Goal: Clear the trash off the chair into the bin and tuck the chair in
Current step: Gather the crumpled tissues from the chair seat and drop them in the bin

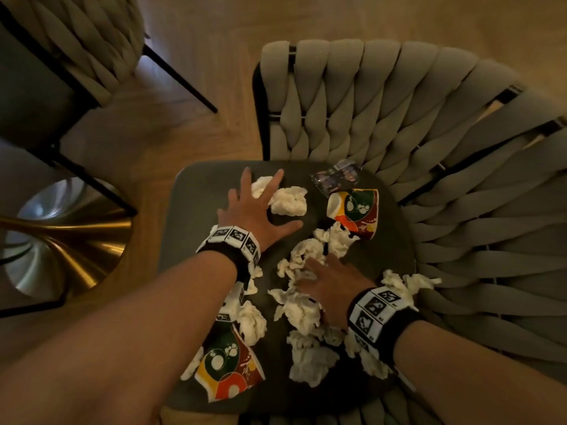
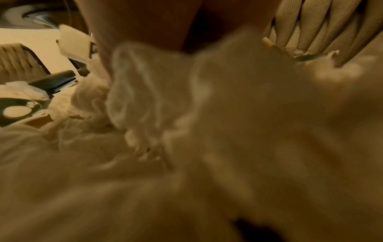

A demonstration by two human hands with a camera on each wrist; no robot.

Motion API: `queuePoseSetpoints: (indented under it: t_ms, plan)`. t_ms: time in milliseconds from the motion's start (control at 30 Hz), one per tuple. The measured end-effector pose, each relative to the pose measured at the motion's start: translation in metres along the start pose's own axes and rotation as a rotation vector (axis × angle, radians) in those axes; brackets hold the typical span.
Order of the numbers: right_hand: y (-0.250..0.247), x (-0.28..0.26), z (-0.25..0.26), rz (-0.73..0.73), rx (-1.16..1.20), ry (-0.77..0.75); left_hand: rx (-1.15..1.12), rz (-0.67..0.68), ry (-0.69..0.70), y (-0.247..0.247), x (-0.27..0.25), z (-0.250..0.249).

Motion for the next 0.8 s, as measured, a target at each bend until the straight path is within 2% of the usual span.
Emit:
queuePoseSetpoints:
  t_ms: [167, 300, 433, 467, 533, 633, 733, 800]
  plan:
    - [-0.005, -0.004, -0.001, -0.062, 0.023, -0.032, 0.131, 0.023, 0.106, 0.014, 0.025, -0.023]
    - [-0.011, -0.012, -0.001, -0.103, 0.033, -0.042, 0.057, 0.059, 0.126, 0.005, 0.025, -0.033]
    - [-0.016, -0.017, -0.005, -0.103, 0.047, -0.022, -0.076, -0.126, 0.167, -0.059, -0.017, -0.026]
    - [-0.018, -0.017, -0.006, -0.098, 0.048, -0.014, -0.078, -0.137, 0.149, -0.072, -0.033, -0.023]
    - [-0.018, -0.016, -0.008, -0.086, 0.041, 0.002, -0.081, -0.075, 0.038, -0.078, -0.069, -0.011]
    - [-0.016, -0.013, -0.012, -0.061, 0.036, 0.035, -0.217, 0.109, -0.11, -0.036, -0.122, -0.003]
    - [-0.017, -0.01, -0.014, -0.045, 0.034, 0.049, -0.1, 0.382, -0.044, 0.034, -0.16, -0.017]
    - [-0.015, -0.007, -0.014, -0.033, 0.018, 0.049, 0.018, 0.423, -0.004, 0.066, -0.166, -0.017]
Point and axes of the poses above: each hand's wrist, its own x-axis towards the middle knuckle, its own y-axis out of the palm, z = x × y, the point moved 10 cm from there along x, towards the middle knuckle, and after that the axes turned 6 degrees about y, right-handed, at the moved point
